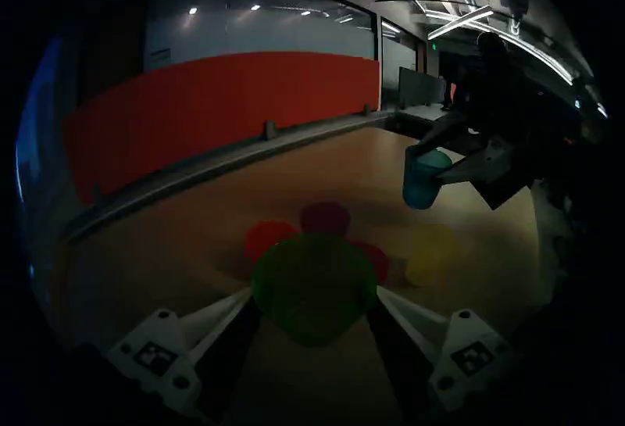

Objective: Pour water

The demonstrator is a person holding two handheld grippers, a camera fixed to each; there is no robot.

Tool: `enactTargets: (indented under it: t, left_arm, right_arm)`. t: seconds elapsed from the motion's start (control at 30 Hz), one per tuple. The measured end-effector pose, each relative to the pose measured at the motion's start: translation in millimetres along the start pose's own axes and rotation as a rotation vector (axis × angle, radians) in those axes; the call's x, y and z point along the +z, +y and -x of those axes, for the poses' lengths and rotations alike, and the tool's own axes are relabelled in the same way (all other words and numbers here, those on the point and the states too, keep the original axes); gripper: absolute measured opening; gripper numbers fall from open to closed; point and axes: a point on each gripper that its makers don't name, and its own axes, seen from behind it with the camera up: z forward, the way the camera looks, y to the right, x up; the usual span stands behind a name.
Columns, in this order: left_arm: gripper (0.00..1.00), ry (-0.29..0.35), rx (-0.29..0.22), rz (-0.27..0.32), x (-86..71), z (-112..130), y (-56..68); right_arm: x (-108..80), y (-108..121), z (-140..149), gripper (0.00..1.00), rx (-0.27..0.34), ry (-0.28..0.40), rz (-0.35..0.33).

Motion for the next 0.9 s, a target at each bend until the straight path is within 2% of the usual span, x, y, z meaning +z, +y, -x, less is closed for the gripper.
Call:
enactTargets:
  t: [0.27, 0.43, 0.63, 0.9]
  left_arm:
    - [0.85, 0.133, 0.011, -0.013, -34.1, -37.2, 19.1]
    - [0.85, 0.206, -0.007, -0.006, -52.6, -55.0, 33.5]
    - [0.85, 0.261, -0.013, -0.003, -69.4, -66.6, 47.6]
    - [0.84, 0.310, -0.017, 0.010, -81.8, -79.4, 62.4]
  right_arm:
    - [-30.1, -18.2, -31.2, 0.94, -0.007, 0.101, 0.013]
    - [-45.8, -30.6, -49.1, 0.94, -0.014, 0.169, 0.021]
    - [-59.9, -44.4, -67.8, 0.93, -0.016, 0.246, 0.027]
    - [-70.7, -55.9, -84.9, 0.93, -0.005, 0.332, 0.039]
